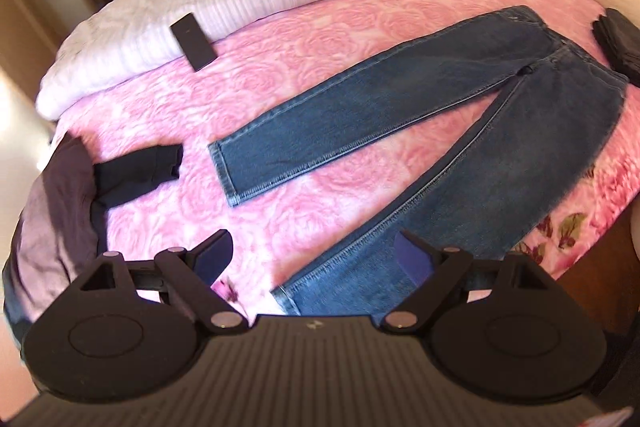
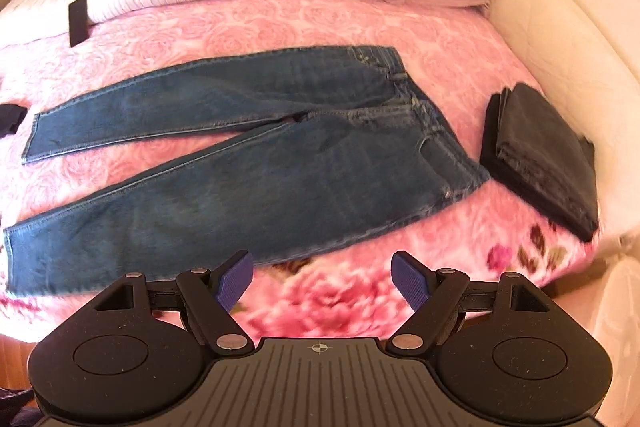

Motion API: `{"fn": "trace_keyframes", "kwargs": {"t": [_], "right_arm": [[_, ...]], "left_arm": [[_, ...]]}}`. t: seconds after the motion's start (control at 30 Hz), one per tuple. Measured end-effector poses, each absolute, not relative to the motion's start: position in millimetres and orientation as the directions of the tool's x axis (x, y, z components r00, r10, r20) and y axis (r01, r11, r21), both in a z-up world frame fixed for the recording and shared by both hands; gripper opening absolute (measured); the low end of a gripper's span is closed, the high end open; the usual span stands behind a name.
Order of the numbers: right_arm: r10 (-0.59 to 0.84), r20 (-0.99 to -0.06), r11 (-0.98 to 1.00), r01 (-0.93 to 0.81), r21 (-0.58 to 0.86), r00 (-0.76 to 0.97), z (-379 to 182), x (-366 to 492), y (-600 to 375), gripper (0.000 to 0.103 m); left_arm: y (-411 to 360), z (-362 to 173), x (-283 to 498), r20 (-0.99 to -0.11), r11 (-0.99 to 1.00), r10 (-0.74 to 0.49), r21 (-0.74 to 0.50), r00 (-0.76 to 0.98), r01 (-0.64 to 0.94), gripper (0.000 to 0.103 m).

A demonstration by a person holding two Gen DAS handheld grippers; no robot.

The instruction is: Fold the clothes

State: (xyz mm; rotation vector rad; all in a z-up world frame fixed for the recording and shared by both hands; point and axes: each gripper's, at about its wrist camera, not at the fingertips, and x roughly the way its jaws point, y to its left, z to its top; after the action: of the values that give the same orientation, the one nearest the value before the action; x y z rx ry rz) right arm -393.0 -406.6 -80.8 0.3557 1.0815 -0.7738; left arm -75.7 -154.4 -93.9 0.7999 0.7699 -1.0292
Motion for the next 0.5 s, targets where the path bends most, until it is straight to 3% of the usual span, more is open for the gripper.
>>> {"fn": "trace_keyframes", "kwargs": {"t": [0.5], "right_arm": [[-0.356,-0.898,0.771,0.624,-0.125,0.260,-104,-490,-510,0.079]], "left_arm": [[-138,-93,-219,-0.860,0.462,-0.319,0.225,0.398,0.858,0.085]]}}
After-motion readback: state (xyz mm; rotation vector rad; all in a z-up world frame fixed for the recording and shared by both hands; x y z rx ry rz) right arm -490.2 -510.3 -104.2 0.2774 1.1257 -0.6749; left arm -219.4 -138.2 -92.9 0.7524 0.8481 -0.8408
